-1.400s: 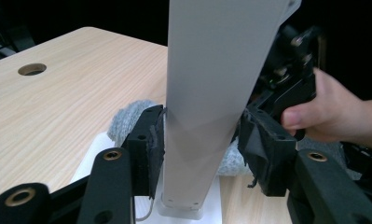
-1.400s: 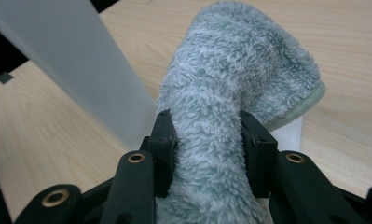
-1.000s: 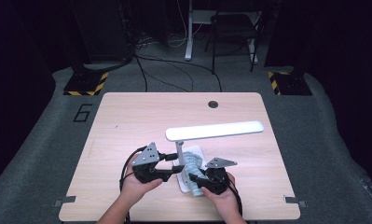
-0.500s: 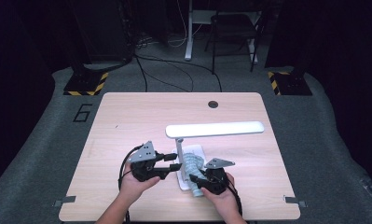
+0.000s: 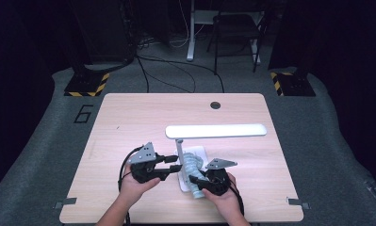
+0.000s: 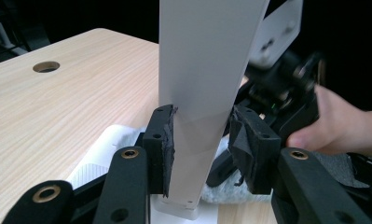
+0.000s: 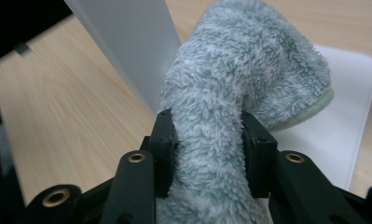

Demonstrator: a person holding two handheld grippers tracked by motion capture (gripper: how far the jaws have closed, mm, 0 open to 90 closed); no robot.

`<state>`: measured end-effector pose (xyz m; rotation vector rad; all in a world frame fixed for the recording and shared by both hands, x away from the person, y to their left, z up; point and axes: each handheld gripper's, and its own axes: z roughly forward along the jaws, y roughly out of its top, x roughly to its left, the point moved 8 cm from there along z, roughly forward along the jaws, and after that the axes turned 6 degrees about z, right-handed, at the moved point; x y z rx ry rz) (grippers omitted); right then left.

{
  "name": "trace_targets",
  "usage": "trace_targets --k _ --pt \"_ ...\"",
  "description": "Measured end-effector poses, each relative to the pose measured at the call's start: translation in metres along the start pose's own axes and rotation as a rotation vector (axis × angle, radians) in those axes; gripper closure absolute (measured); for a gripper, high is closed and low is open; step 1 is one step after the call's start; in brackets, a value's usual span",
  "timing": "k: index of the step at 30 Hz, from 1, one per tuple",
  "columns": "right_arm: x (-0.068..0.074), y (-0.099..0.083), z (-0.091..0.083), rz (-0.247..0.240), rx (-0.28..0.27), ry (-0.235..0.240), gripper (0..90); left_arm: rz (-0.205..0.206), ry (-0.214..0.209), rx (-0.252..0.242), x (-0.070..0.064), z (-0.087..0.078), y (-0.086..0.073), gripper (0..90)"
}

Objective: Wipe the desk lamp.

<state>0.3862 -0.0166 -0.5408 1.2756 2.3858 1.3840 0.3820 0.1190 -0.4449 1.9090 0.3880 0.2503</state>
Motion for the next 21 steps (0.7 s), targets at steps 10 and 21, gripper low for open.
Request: trace_targets --k 10,21 --pt "-0.005 -0.004 0.003 -0.038 0.042 -0.035 63.3 0.023 -0.01 0.018 0.0 -0.006 0.0 60.9" --pt "0.031 0.048 -0.045 -0.063 -0.101 0.041 63.4 0.002 0.024 -0.016 0.012 -0.017 0.003 64.1"
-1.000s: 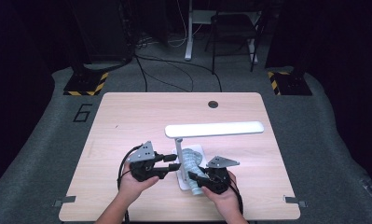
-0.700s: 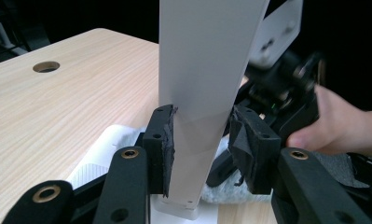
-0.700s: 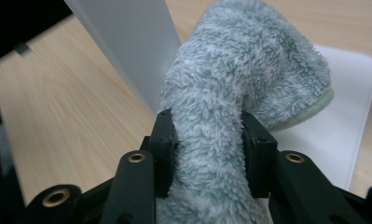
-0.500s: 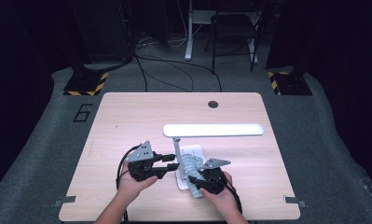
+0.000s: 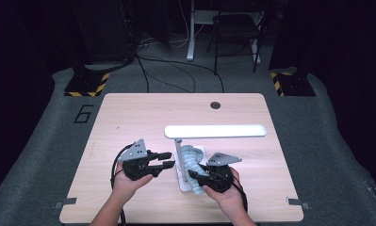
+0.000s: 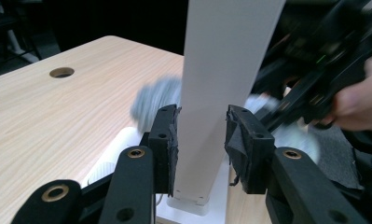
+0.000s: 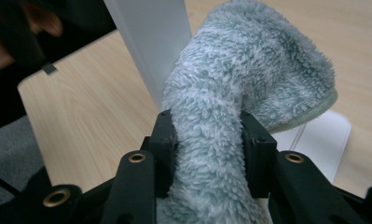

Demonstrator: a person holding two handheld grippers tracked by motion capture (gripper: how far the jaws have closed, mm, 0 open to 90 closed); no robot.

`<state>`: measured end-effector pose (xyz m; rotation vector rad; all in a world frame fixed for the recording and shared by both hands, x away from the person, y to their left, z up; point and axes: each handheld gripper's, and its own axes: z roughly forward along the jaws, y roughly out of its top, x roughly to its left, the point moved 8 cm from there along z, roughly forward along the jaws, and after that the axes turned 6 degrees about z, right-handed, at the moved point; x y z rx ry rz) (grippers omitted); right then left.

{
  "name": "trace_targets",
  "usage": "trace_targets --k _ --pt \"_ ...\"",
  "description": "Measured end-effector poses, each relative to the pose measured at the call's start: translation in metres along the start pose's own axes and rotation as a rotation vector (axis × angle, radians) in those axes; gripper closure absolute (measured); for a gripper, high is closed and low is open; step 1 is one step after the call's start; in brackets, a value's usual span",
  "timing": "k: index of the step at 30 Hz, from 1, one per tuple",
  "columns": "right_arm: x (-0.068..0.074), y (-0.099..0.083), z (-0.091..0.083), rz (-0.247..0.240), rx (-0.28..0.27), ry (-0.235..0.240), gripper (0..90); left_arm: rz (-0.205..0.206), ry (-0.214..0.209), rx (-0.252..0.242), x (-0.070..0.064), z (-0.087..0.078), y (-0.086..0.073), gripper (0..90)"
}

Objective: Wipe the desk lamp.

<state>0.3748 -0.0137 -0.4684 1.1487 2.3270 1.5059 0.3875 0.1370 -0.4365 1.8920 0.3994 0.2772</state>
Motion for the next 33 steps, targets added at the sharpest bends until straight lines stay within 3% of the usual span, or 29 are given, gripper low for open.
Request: trace_targets --k 5,7,8,11,14,23,30,33 --pt "0.01 0.024 -0.015 -0.057 -0.052 0.003 63.3 -0.006 0.0 0.006 -0.001 0.006 -0.001 63.8" --pt "0.012 0.027 -0.016 -0.066 -0.049 0.0 63.3 0.009 -0.006 0.017 -0.001 0.007 -0.001 63.7" --pt "0.011 0.027 -0.015 -0.064 -0.05 -0.001 63.3 -0.003 -0.001 0.012 -0.002 0.009 -0.002 63.8" --pt "0.009 0.023 -0.012 -0.063 -0.044 0.006 63.4 0.008 0.006 0.02 -0.001 0.009 -0.003 64.0" --pt "0.003 0.009 -0.003 -0.03 -0.008 0.017 63.5 0.003 -0.001 0.029 0.0 0.01 -0.005 64.1" --pt "-0.015 -0.031 0.024 0.001 0.119 -0.016 63.5 -0.007 0.007 0.031 -0.001 0.011 -0.005 63.2" --pt "-0.018 -0.039 0.029 -0.007 0.14 -0.026 63.6 -0.019 0.014 0.023 0.001 0.012 -0.005 60.1" --pt "-0.012 -0.028 0.023 -0.056 0.111 -0.046 63.5 -0.02 0.012 0.027 0.001 0.011 -0.006 59.3"
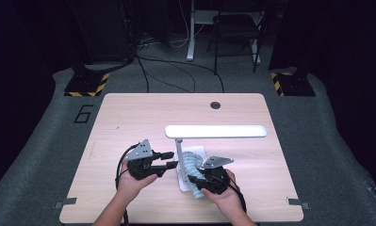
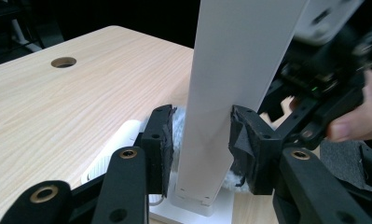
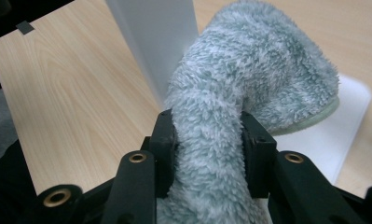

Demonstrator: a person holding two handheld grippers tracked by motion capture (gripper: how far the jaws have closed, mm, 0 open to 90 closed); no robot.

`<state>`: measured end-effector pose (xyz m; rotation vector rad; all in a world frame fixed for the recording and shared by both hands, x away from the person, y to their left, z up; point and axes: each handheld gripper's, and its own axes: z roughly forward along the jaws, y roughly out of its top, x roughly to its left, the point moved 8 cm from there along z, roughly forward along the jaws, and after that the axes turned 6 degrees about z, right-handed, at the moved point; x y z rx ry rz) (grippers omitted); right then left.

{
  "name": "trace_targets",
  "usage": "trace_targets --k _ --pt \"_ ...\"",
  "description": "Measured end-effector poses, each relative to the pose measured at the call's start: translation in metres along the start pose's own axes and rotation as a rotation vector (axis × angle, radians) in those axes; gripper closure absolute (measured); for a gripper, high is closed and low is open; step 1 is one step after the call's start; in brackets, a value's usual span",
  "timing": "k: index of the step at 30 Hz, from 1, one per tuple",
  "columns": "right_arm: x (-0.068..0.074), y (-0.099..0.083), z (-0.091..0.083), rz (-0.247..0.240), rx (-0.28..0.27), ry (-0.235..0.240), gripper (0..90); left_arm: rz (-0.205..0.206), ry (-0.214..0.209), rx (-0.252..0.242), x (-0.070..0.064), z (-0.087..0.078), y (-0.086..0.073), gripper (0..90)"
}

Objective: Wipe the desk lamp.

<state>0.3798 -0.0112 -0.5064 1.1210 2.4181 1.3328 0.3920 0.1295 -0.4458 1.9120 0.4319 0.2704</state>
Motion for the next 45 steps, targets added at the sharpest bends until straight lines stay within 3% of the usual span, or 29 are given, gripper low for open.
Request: trace_targets --k 8,16,20,21,31,39,45 --pt "0.022 0.046 -0.041 -0.091 -0.109 0.007 63.5 0.006 0.01 0.004 0.001 0.0 0.0 56.9" --pt "0.033 0.078 -0.066 -0.099 -0.21 0.046 63.6 0.008 0.015 0.007 0.0 0.0 0.0 57.2" --pt "0.038 0.087 -0.074 -0.13 -0.251 0.021 63.6 0.011 0.016 0.006 0.0 0.0 0.0 57.2" --pt "0.038 0.087 -0.073 -0.142 -0.251 0.017 63.7 0.01 0.012 0.008 0.0 0.0 0.0 57.2" --pt "0.031 0.069 -0.058 -0.085 -0.239 0.056 63.8 0.005 0.014 0.007 0.0 0.0 0.0 57.4" --pt "0.023 0.05 -0.045 -0.029 -0.281 0.1 63.1 0.005 0.016 0.005 0.0 0.001 0.0 57.5" --pt "0.016 0.042 -0.039 0.01 -0.325 0.189 62.7 0.01 0.014 0.006 0.0 0.001 0.0 57.5"
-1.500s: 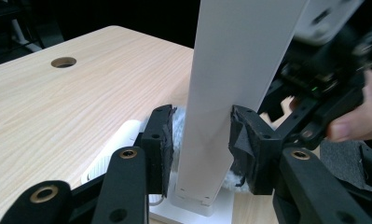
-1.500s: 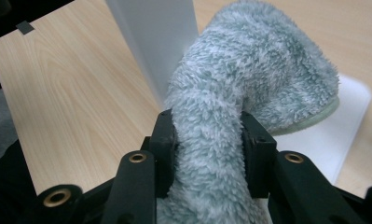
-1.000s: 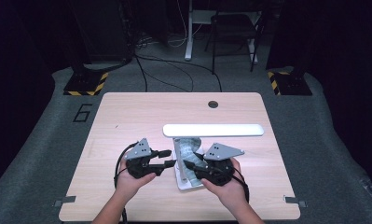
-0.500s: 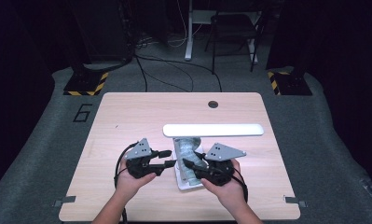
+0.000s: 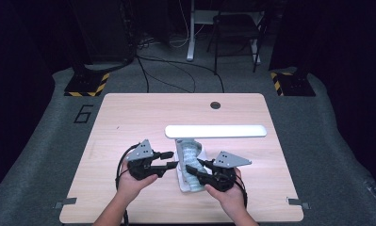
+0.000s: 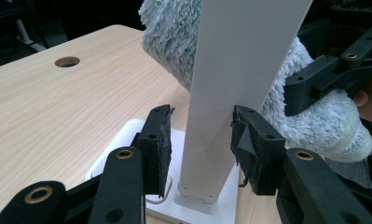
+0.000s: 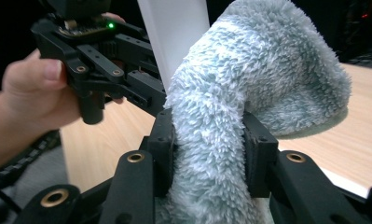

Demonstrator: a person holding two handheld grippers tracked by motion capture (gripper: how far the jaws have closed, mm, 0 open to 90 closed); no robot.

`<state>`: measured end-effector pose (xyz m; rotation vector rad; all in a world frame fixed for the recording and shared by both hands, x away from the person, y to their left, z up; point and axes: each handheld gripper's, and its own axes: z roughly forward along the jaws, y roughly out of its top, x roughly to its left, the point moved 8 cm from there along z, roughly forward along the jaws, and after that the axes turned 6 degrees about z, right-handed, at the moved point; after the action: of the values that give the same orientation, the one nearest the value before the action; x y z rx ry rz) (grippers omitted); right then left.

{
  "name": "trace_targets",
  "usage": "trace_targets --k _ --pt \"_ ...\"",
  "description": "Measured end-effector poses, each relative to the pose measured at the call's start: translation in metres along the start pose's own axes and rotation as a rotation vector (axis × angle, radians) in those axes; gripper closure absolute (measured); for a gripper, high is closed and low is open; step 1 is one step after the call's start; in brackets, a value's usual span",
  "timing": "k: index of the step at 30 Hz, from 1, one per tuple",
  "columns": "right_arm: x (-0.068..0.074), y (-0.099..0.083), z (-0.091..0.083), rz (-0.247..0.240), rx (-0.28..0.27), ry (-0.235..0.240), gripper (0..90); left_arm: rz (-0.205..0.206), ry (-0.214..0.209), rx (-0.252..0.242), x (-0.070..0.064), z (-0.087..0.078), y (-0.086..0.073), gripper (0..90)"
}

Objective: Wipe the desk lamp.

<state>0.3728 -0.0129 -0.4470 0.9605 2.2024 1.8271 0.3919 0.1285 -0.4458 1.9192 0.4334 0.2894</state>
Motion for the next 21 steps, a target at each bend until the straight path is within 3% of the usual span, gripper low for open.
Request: trace_targets --k 3,8,12,16,19,21 --pt "0.002 0.004 -0.001 0.003 0.0 -0.003 63.0 0.001 0.001 0.001 0.0 0.0 0.0 57.6" --pt "0.009 0.02 -0.004 -0.082 -0.02 -0.03 63.3 0.004 0.0 0.007 0.0 -0.001 0.0 57.6" --pt "0.013 0.037 -0.008 -0.107 -0.05 -0.023 63.4 0.005 0.003 0.006 0.0 0.0 0.0 57.6" --pt "0.019 0.053 -0.012 -0.166 -0.085 -0.022 63.3 0.011 -0.005 0.013 0.0 -0.001 0.0 57.6" --pt "0.021 0.059 -0.013 -0.21 -0.09 -0.025 63.3 0.011 -0.005 0.013 0.0 -0.001 0.0 57.6" --pt "0.021 0.061 -0.014 -0.213 -0.093 -0.027 63.3 0.011 -0.003 0.013 0.0 -0.001 0.0 57.6"
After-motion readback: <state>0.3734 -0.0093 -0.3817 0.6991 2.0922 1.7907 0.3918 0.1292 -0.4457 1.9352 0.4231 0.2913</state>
